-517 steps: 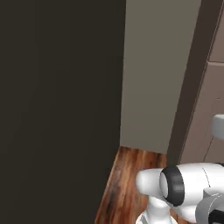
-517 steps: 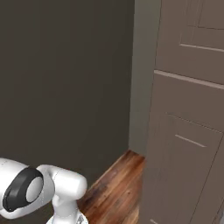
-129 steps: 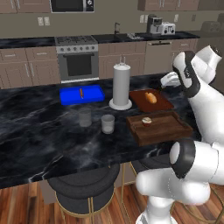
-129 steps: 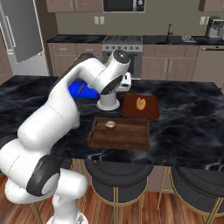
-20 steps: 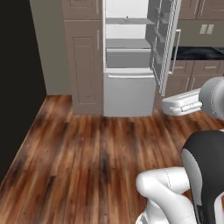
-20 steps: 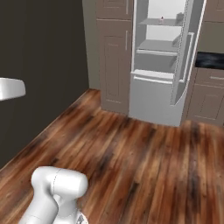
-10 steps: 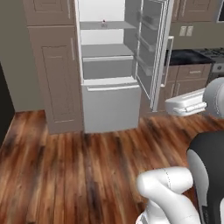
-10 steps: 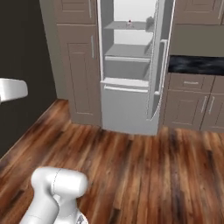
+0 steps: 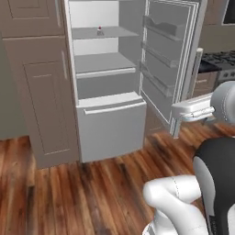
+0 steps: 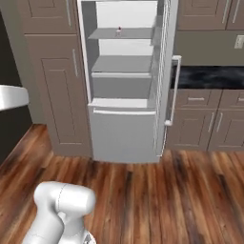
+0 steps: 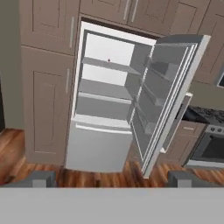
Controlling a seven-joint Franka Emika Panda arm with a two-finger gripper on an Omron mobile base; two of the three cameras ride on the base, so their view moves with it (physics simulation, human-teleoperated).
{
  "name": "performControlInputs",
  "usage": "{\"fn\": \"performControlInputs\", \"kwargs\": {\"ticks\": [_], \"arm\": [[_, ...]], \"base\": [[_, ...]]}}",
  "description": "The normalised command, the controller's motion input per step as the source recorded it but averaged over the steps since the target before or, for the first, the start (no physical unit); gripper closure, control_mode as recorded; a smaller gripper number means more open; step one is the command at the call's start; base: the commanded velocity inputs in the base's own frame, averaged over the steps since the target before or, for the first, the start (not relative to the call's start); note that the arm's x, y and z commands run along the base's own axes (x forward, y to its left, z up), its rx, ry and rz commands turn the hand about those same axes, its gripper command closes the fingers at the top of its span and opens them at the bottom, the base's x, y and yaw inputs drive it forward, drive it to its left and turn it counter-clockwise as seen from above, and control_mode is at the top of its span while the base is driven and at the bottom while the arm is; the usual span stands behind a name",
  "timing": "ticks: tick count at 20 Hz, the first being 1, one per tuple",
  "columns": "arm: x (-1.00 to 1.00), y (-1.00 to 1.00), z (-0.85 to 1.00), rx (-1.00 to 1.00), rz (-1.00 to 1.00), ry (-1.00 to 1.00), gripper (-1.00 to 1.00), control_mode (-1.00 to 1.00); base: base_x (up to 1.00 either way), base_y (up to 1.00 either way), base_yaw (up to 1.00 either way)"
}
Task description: Take the cake and cupcake from the fridge and place them on the empty tray on the dining counter.
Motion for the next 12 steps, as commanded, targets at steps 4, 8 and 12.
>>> {"fn": "performControlInputs", "kwargs": {"ticks": [4,8,12], "arm": [[0.0,0.0,0.0,0.0,0.0,0.0,-1.0,1.0],[0.0,0.0,0.0,0.0,0.0,0.0,-1.0,1.0],[0.0,0.0,0.0,0.0,0.0,0.0,-1.0,1.0]], "base": [[1.0,0.51,-0.21],[1.0,-0.02,-0.05],[1.0,-0.38,0.01]]}}
